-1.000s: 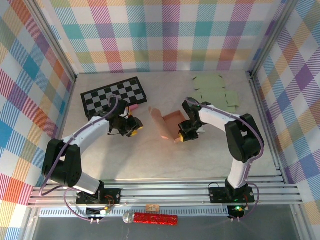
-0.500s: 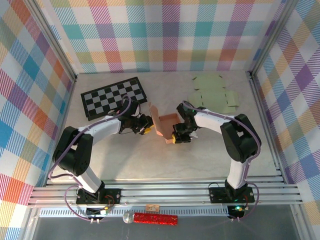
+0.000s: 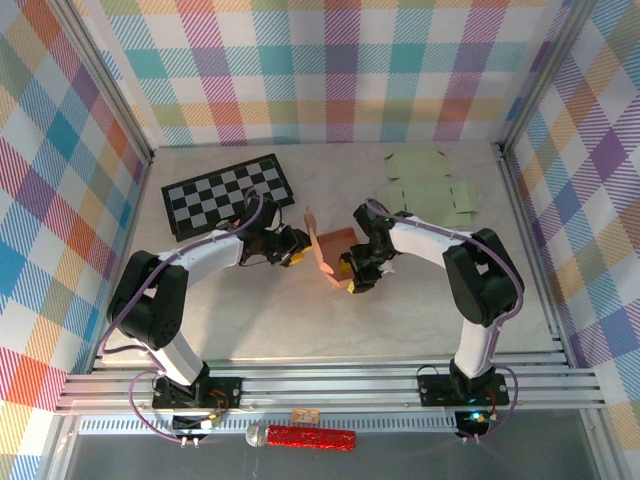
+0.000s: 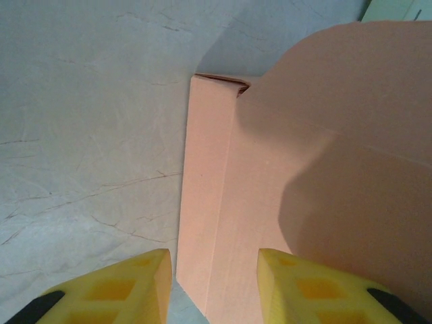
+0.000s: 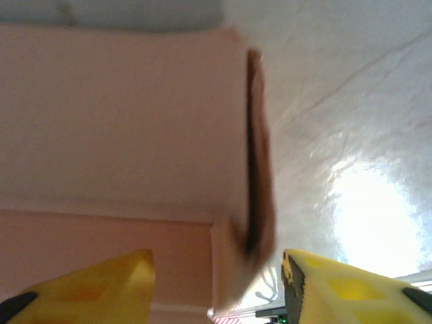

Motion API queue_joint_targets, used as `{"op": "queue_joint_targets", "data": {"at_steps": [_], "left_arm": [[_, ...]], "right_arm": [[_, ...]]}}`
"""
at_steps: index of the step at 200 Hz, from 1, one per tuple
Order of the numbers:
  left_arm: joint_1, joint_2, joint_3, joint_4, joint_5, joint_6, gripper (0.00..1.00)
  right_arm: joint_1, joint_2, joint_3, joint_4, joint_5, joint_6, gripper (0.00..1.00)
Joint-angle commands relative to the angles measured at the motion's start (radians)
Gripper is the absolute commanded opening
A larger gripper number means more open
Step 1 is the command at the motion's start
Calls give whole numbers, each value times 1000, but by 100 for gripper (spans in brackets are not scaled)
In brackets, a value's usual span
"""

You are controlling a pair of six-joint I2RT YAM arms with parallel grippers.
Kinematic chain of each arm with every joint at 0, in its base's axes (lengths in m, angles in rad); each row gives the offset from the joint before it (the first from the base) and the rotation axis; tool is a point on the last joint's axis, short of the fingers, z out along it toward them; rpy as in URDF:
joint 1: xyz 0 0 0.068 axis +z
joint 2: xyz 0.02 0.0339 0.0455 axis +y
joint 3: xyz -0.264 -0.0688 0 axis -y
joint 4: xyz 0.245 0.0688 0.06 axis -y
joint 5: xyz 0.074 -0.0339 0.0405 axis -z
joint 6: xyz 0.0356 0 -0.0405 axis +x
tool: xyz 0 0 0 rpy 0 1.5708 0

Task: Fold the paper box

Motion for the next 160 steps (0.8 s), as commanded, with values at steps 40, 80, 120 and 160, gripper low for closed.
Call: {"op": "queue_joint_targets", "data": {"at_steps": [40, 80, 120, 160], "left_arm": [[-8, 21, 63, -36, 0, 14, 38], [-8, 28, 80, -47, 2, 18, 38], [-7, 42, 97, -54, 7, 24, 38], [-13, 52, 108, -55, 7, 25, 38]], "right_arm": [[-20, -216, 78, -150, 139, -234, 67], [-34, -302, 202, -54, 177, -889, 73], [-36, -154, 425, -278, -124, -1353, 70], [3, -4, 620, -462, -80, -1467, 63]]}}
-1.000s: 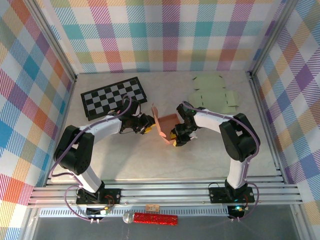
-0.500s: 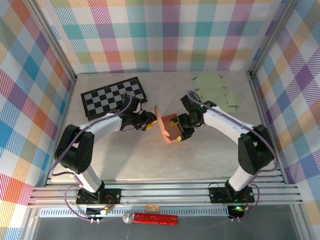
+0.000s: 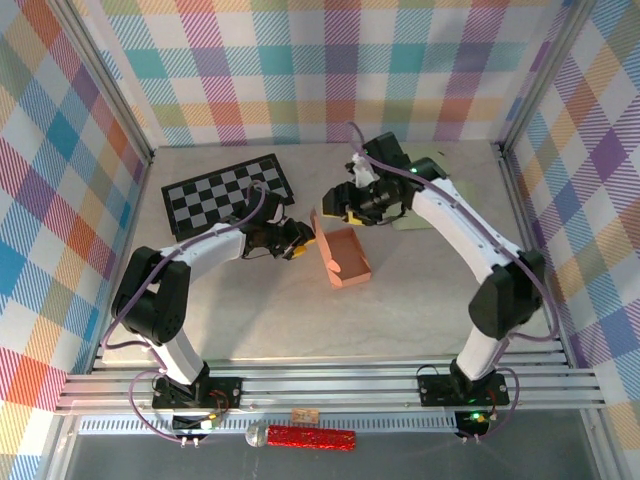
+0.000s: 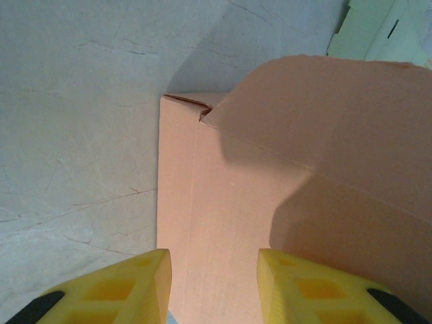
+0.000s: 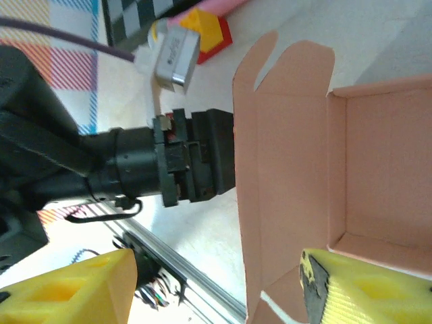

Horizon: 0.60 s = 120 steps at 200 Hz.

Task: Fold the paper box

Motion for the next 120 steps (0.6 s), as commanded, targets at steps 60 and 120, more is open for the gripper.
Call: {"op": "queue_joint_targets", "data": {"at_steps": [60, 120], "left_arm": [[-14, 21, 38, -25, 0, 20, 38], [-17, 27, 61, -41, -8, 31, 37]], "right_arm": [[81, 178, 145, -211, 41, -149, 54], [95, 215, 148, -147, 75, -24, 26]]}}
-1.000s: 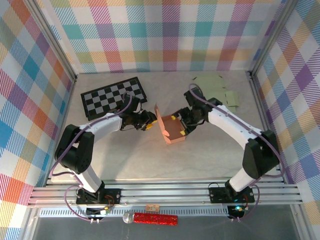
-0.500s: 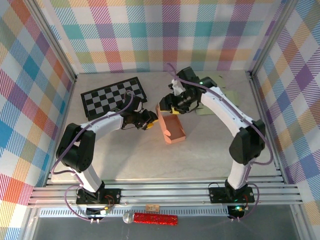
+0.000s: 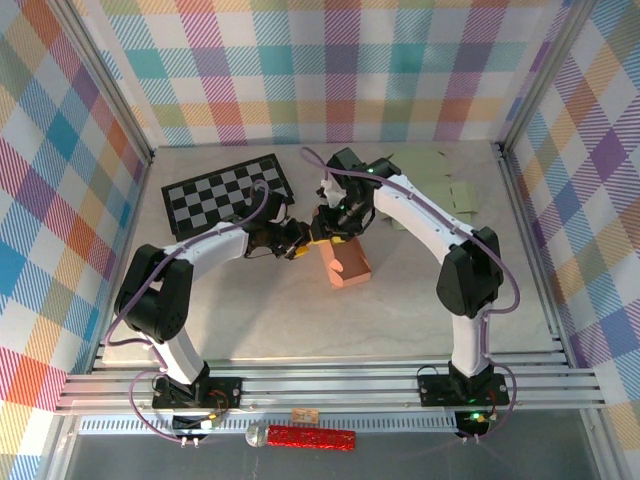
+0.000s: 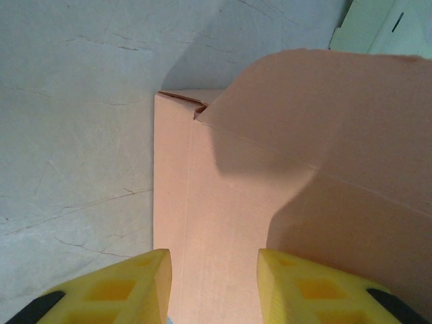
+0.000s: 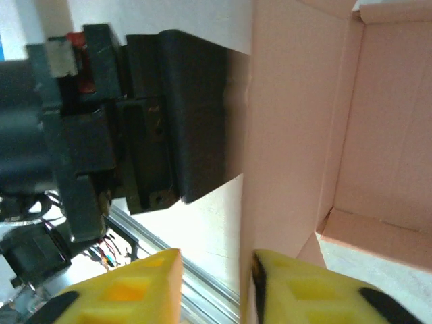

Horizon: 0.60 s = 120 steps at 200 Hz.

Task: Fold the paper box

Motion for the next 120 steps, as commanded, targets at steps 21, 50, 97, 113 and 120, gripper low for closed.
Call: {"op": "queue_joint_targets", "data": {"at_steps": [21, 50, 97, 113, 120], "left_arm": [[-15, -15, 75, -112, -47, 70, 38], [-16, -63, 108, -199, -114, 113, 41], [-17, -167, 140, -312, -239, 192, 43], [-17, -182, 154, -348, -253, 215, 43], [-17, -188, 156, -360, -259, 222, 43]], "right_arm": [[3, -22, -13, 84, 59, 165, 13], [4, -107, -99, 204, 144, 354, 0], [10, -235, -205, 290, 348, 710, 0], [12, -252, -210, 283, 402, 834, 0], [13, -260, -215, 285, 423, 893, 0]]}}
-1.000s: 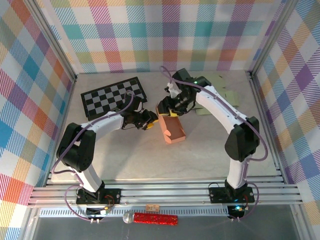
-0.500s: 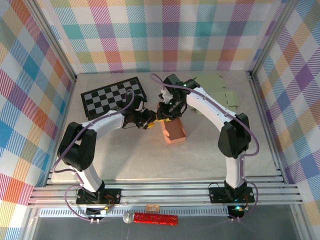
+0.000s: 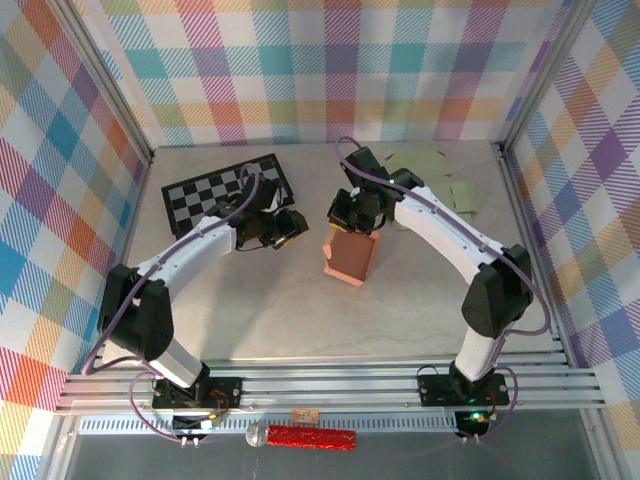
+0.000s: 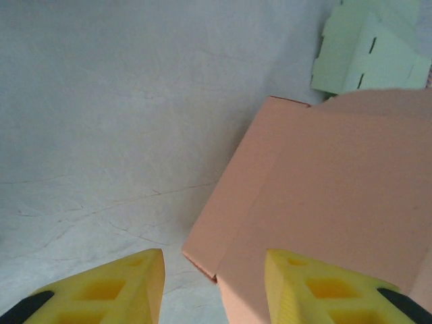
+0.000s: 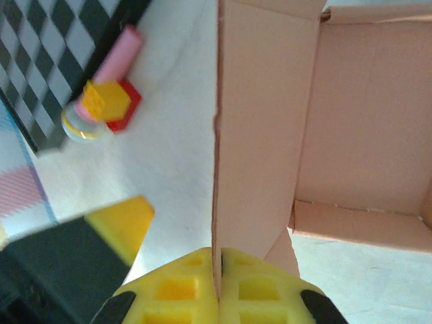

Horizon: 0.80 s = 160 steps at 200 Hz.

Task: Fold the paper box

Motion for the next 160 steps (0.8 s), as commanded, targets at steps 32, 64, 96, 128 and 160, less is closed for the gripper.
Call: {"op": "queue_joint_targets", "data": {"at_steps": [32, 64, 96, 128, 160], "left_arm": [[-5, -67, 27, -129, -73, 86, 43], [-4, -75, 21, -170, -66, 125, 45], [-2, -79, 22, -207, -49, 169, 48], [-2, -64, 34, -241, -23, 248, 53], [-1, -35, 45, -267, -5, 353, 56]], "right_arm": [[27, -66, -15, -37, 263, 601, 0], [40, 56, 213, -337, 346, 867, 0], [37, 192, 397, -500, 363, 992, 0], [31, 234, 403, -474, 357, 1052, 0], [25, 251, 402, -469, 356, 1046, 0]]}}
